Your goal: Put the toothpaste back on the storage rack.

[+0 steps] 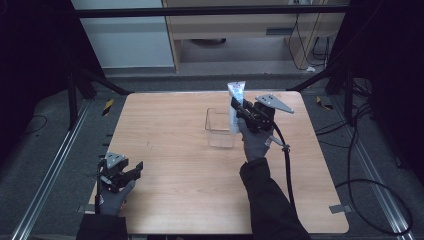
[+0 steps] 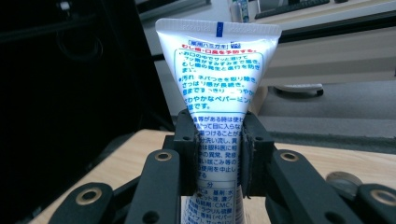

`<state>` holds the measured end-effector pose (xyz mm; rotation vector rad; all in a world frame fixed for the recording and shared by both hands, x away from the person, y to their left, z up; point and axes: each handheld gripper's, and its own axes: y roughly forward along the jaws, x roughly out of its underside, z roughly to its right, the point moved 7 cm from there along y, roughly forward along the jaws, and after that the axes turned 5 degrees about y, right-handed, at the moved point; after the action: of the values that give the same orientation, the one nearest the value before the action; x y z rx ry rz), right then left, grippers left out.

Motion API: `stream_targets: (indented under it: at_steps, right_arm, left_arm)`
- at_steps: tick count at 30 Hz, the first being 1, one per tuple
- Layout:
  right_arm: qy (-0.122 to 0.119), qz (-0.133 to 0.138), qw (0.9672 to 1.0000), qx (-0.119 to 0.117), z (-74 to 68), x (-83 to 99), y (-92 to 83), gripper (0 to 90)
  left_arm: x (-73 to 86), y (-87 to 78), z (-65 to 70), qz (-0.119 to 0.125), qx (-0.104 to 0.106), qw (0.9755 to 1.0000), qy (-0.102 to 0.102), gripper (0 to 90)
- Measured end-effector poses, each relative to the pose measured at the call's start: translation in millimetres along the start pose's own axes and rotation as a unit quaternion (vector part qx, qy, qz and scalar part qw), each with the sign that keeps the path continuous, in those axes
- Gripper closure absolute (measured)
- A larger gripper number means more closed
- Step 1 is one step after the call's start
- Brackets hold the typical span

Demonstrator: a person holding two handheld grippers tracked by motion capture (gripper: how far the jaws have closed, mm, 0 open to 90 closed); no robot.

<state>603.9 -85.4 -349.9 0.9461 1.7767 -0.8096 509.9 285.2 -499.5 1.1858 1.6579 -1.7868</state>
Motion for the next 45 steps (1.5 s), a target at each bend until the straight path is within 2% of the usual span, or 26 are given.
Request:
stream_targets:
  at_steps: [1,7,14,24,36,45]
  right_arm:
    - [0.004,0.014,0.9999,0.004,1.1,-2.0,5.6,72.4]
    - [0.002,0.042,0.9990,0.016,2.5,-4.5,18.7,72.3]
    - [0.008,0.050,0.9984,0.024,4.7,3.2,37.5,72.3]
    - [0.012,0.024,0.9988,0.041,17.9,25.5,62.8,72.2]
    - [0.023,0.001,0.9985,0.050,29.8,45.2,76.1,72.0]
    - [0.013,-0.014,0.9979,0.061,36.4,59.2,79.5,71.9]
  left_arm:
    - [0.0,0.0,-0.1,0.000,0.000,1.0000,-0.001,40.7]
    - [0.2,-0.1,-1.3,0.000,-0.001,1.0000,-0.004,40.8]
    - [0.3,-0.1,-0.9,-0.001,0.000,1.0000,-0.003,40.8]
    - [0.5,0.4,-0.5,-0.001,0.001,1.0000,-0.001,40.8]
    - [0.6,0.3,-0.4,-0.001,0.001,1.0000,-0.001,40.8]
    - [0.5,0.1,-0.5,-0.001,0.001,1.0000,-0.001,40.8]
